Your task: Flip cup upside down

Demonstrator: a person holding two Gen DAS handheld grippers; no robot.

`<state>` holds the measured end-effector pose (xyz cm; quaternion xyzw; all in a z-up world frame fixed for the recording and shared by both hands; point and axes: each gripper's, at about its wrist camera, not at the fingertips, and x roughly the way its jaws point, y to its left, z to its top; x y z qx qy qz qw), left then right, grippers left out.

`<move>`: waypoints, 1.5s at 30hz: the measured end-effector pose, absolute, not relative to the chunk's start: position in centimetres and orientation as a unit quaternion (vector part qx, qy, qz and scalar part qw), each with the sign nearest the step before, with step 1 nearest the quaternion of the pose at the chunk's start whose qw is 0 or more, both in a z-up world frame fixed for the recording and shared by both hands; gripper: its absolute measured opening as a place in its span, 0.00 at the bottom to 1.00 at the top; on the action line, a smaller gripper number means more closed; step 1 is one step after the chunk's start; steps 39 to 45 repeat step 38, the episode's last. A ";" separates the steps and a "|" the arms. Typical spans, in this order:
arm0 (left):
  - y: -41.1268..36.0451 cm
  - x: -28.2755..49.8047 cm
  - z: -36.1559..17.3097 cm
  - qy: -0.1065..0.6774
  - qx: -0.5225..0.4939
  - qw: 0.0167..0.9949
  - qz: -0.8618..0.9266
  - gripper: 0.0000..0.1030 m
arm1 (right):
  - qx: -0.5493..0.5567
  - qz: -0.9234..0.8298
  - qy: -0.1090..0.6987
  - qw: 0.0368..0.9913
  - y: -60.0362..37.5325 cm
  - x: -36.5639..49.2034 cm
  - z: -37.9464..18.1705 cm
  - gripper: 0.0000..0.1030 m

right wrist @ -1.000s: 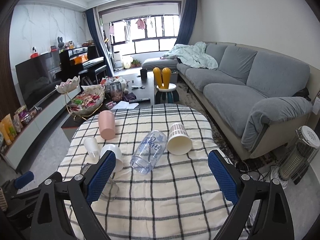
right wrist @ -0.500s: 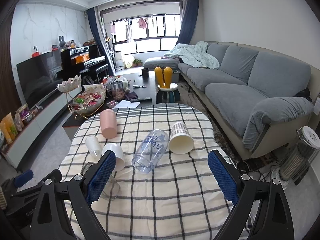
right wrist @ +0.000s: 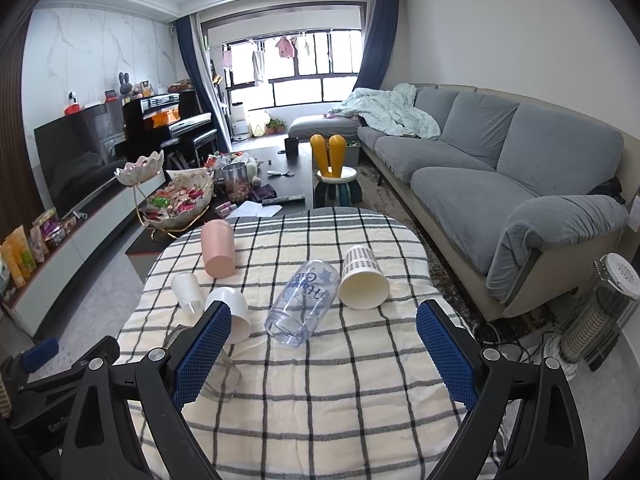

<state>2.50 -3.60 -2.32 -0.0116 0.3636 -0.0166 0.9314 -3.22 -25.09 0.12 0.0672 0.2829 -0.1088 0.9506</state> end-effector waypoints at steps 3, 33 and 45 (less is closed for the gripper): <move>-3.6 2.5 -2.3 0.362 -0.011 0.932 -0.012 1.00 | 0.067 -0.108 0.283 0.951 -25.1 -3.1 0.2 0.95; -3.4 2.8 -2.8 0.364 -0.012 0.931 0.004 1.00 | 0.068 -0.107 0.286 0.950 -25.0 -3.0 0.0 0.95; -3.3 2.8 -2.9 0.363 -0.013 0.932 0.001 1.00 | 0.068 -0.107 0.287 0.949 -24.9 -2.9 -0.2 0.95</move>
